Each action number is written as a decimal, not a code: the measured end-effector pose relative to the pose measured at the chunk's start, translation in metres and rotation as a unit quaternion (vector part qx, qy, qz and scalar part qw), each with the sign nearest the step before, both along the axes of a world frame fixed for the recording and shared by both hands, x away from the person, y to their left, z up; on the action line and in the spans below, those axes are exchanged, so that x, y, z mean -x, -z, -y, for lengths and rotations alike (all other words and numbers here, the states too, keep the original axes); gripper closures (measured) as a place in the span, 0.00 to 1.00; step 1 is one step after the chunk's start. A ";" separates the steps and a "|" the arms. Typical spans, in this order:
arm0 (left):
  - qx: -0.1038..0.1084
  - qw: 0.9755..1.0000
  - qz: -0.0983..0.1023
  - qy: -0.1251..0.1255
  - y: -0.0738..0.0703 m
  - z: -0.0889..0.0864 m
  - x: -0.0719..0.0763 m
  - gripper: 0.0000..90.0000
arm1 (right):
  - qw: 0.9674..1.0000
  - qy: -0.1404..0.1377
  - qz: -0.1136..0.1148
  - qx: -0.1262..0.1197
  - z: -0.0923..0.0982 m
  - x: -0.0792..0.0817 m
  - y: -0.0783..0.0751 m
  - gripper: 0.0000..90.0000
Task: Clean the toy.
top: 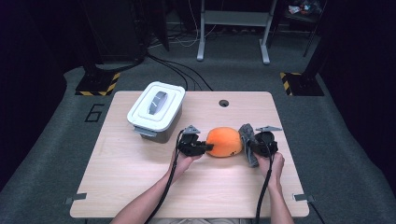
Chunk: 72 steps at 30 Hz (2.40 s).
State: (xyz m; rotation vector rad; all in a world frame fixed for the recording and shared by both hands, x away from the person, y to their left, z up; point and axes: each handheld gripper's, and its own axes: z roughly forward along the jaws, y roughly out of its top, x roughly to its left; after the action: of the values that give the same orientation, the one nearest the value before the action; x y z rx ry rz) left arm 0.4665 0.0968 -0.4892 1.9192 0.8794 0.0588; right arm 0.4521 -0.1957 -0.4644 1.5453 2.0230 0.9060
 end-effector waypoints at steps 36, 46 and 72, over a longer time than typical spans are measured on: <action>-0.038 0.999 0.015 0.019 0.014 0.000 -0.005 0.39 | 0.998 -0.038 0.042 0.015 -0.025 0.000 -0.024 0.79; -0.050 0.998 0.025 0.028 0.024 0.012 -0.004 0.69 | 0.999 -0.032 0.041 0.013 -0.018 0.000 -0.021 0.79; -0.096 0.984 0.140 0.053 -0.044 0.008 0.005 0.93 | 0.999 -0.018 0.025 -0.027 -0.007 -0.002 -0.013 0.79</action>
State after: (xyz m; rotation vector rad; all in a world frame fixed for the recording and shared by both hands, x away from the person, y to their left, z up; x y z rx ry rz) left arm 0.4612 0.0889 -0.4453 2.0697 0.5999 0.3527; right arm 0.4540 -0.1885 -0.4518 1.5030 2.0115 1.0102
